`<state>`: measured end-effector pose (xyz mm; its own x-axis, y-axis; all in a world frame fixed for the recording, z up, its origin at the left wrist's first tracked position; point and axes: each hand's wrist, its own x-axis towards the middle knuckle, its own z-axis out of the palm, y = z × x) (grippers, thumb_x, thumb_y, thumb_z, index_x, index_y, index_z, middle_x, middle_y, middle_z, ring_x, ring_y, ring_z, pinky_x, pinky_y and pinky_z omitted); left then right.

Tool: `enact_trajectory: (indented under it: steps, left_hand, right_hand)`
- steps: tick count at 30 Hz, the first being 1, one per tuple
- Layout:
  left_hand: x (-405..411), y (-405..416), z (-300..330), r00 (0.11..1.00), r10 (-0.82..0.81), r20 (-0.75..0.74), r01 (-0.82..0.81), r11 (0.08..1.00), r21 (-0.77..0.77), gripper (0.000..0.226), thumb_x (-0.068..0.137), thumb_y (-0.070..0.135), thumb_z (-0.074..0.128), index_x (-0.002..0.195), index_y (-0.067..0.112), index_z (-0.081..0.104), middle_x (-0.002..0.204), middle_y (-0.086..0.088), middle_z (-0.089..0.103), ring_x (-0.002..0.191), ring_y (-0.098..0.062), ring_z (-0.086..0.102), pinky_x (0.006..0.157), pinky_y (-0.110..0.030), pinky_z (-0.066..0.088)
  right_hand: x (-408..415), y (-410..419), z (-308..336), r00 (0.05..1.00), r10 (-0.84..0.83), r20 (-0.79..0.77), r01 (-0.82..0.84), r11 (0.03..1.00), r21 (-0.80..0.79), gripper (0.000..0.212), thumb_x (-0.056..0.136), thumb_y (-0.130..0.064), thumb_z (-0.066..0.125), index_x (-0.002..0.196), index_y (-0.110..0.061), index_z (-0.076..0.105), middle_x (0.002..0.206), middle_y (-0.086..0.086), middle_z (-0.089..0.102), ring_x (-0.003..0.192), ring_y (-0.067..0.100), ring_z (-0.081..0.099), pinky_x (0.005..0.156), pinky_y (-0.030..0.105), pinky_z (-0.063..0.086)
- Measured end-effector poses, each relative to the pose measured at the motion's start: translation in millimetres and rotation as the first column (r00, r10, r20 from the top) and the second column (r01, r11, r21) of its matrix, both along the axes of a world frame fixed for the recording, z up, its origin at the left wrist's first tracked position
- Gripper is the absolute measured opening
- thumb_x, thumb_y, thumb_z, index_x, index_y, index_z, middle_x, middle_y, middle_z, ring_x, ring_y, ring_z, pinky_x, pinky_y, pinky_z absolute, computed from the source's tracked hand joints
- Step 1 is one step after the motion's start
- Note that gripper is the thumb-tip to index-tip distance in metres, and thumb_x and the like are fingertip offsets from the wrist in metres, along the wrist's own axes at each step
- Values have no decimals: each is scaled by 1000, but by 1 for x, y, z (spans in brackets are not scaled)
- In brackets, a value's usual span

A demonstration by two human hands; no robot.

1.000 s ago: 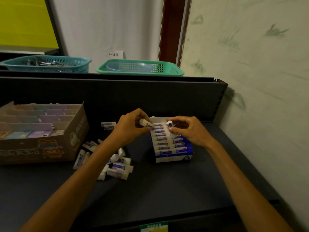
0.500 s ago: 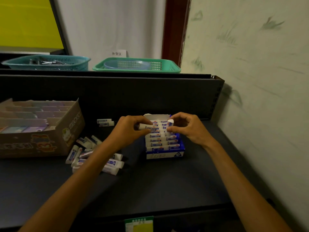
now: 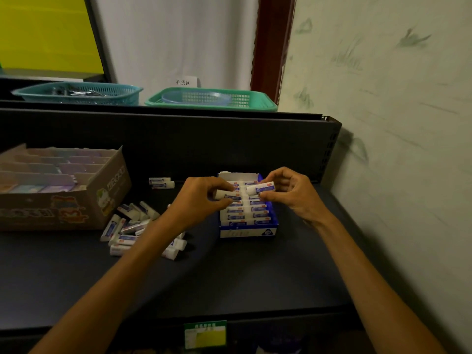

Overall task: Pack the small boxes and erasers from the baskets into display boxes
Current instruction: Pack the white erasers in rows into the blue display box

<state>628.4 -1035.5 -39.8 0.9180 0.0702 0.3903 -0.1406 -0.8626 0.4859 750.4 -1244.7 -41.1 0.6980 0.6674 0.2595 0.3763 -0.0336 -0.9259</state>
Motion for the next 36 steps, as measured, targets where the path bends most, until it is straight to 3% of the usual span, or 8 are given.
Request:
enact_trajectory:
  steps: [8,13,16,19,22,28,36]
  left_hand:
    - [-6,-4,1,1000,-9,7,9,1000,17,26,83,20,67,109,21,63,112,3,59,94,-5,57,80,-16,48]
    - [-7,-10,3,994,-3,-111,15,994,111,31,84,24,66,114,24,61,116,7,59,95,6,45,70,-4,34]
    - [-6,-13,3,979,-14,-203,41,991,127,30,84,25,66,114,24,61,108,13,53,92,5,43,71,-8,37]
    - [-1,-17,5,962,-43,-270,77,990,119,29,83,27,67,111,23,63,113,9,60,93,1,52,79,-16,45]
    - [5,-19,6,945,-54,-322,107,983,150,25,82,25,68,107,23,64,111,5,63,90,-1,56,84,-22,49]
    - [13,-19,6,929,-58,-364,143,967,211,20,81,21,69,101,23,65,107,6,63,89,1,52,83,-19,46]
    - [22,-16,5,901,-50,-430,191,937,291,24,83,19,68,106,22,63,112,5,61,103,-6,55,88,-22,45]
  right_hand:
    - [-3,-6,-2,996,49,71,-40,992,-122,26,80,-8,70,100,-23,63,111,0,65,102,13,66,81,31,57]
    - [-5,-11,-3,975,1,220,53,969,-241,23,80,-18,73,99,-28,65,107,-7,65,96,5,65,76,22,55]
    - [-8,-14,1,959,49,279,57,931,-361,23,80,-20,73,98,-31,64,107,-14,61,95,-3,60,70,13,50]
    - [-11,-13,4,946,104,306,48,890,-453,24,80,-20,73,102,-26,66,103,-20,55,93,-9,54,68,8,46]
    - [-11,-11,4,948,136,288,32,859,-511,23,80,-20,74,102,-25,67,107,-16,56,98,-4,54,71,10,45]
    - [-5,-4,11,947,218,238,-24,783,-621,20,80,-20,72,99,-28,67,111,-11,61,105,2,56,78,17,48]
    - [1,11,13,905,328,269,-19,665,-747,21,82,-15,70,102,-21,68,125,-4,52,116,10,48,83,24,47]
